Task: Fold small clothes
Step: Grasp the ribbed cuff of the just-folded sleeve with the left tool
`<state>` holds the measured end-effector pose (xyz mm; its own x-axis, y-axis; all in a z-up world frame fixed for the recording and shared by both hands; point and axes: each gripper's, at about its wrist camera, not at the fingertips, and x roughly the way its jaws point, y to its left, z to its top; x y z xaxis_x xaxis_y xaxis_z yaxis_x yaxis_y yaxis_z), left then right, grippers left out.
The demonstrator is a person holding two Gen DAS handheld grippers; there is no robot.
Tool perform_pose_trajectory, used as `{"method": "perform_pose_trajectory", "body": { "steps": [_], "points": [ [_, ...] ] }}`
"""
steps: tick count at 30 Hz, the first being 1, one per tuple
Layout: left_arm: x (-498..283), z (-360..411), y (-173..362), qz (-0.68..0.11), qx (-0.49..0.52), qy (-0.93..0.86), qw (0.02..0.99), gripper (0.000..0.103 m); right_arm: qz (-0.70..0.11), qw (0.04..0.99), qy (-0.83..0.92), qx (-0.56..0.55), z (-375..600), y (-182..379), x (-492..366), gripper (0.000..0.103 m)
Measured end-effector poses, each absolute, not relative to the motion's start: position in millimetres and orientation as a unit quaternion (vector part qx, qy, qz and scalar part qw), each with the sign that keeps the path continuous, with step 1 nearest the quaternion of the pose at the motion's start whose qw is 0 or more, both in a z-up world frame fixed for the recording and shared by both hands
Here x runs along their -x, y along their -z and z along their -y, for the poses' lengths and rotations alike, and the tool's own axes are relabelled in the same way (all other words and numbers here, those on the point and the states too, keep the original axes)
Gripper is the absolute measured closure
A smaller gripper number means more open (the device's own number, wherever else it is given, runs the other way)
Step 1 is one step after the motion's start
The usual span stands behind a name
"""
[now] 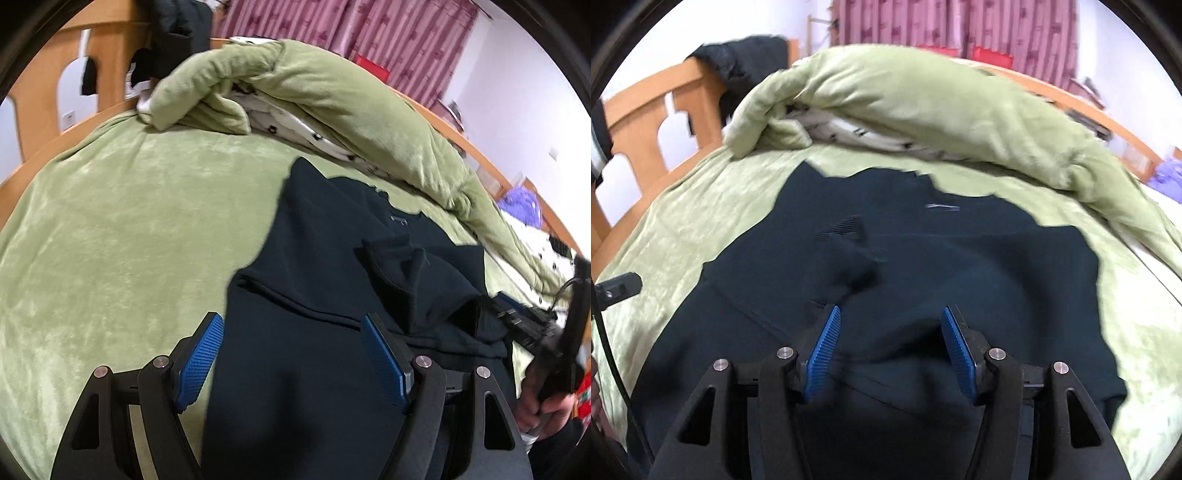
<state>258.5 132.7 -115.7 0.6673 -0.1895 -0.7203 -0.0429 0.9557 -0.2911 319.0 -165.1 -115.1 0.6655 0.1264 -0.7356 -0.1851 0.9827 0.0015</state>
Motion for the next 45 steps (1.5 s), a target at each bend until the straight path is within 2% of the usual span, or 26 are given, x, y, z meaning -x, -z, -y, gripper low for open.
{"method": "perform_pose_trajectory", "body": {
  "steps": [6,11,16,23,43,45],
  "points": [
    [-269,-96,121,-0.417,0.114,0.058,0.900,0.028,-0.379,0.925,-0.009,-0.011,257,112,-304,0.047],
    [-277,-63,125,-0.420,0.065,0.055,0.904,0.029,-0.392,0.917,0.035,-0.066,329,133,-302,0.047],
    [-282,-38,114,-0.410,0.067,0.052,0.908,0.029,-0.388,0.917,0.051,-0.075,368,146,-302,0.049],
    [-304,-2,118,-0.408,0.040,0.038,0.911,0.029,-0.398,0.914,0.059,-0.059,392,162,-304,0.053],
    [-365,48,165,-0.438,0.010,0.032,0.898,0.029,-0.427,0.900,0.049,-0.069,382,179,-312,0.053],
    [-370,52,172,-0.446,0.003,0.034,0.894,0.044,-0.431,0.899,0.050,-0.062,378,183,-314,0.053]
  ]
}}
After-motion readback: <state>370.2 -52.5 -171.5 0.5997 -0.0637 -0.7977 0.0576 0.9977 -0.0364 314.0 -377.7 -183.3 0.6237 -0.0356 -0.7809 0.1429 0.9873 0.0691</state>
